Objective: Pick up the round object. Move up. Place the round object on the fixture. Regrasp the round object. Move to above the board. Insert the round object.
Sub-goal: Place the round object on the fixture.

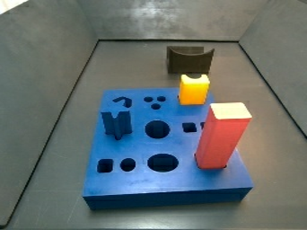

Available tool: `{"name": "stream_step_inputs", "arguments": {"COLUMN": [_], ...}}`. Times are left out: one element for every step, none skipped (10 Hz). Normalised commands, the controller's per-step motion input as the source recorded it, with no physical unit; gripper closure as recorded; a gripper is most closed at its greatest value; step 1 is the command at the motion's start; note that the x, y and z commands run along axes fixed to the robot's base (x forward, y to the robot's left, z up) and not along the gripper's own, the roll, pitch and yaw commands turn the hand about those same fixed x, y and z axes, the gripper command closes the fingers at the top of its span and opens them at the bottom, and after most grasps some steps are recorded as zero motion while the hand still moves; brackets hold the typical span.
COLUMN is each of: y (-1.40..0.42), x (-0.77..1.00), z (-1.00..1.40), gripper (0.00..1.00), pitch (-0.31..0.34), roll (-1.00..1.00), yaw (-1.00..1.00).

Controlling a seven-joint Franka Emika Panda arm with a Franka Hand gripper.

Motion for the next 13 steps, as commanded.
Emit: {"name": "stream_step_inputs", "arguments": {"y": [0.40,0.42,0.34,0.16,0.08,0.07,0.06,0.05,0.05,0.04,0.04,0.04,0.04], "x": [1.00,1.00,0.99,0.87,0.75,0.64,0.54,0.42,0.34,0.27,0.19,0.09,0.06], "z": [-0.55,-0.58,-0.44,-0.20,-0.09,-0.04,-0.04,-0.03,-0.02,-0.01,-0.02,-0.02,-0.01], "gripper": [1.00,1.00,1.00,1.00,1.00,1.00,1.00,1.00,1.00,1.00,1.00,1.00,1.00], "pitch": [0.062,0.062,0.050,0.048,0.055,0.067,0.076,0.083,0.088,0.093,0.098,0.102,0.093], "roll": [-1.00,-1.00,-1.00,-1.00,-1.00,-1.00,-1.00,-1.00,-1.00,-1.00,-1.00,-1.00,-1.00], "yaw": [-0.09,-0.09,-0.09,-0.09,-0.10,-0.10,-0.10,-0.11,-0.11,-0.12,-0.13,-0.15,-0.16]}}
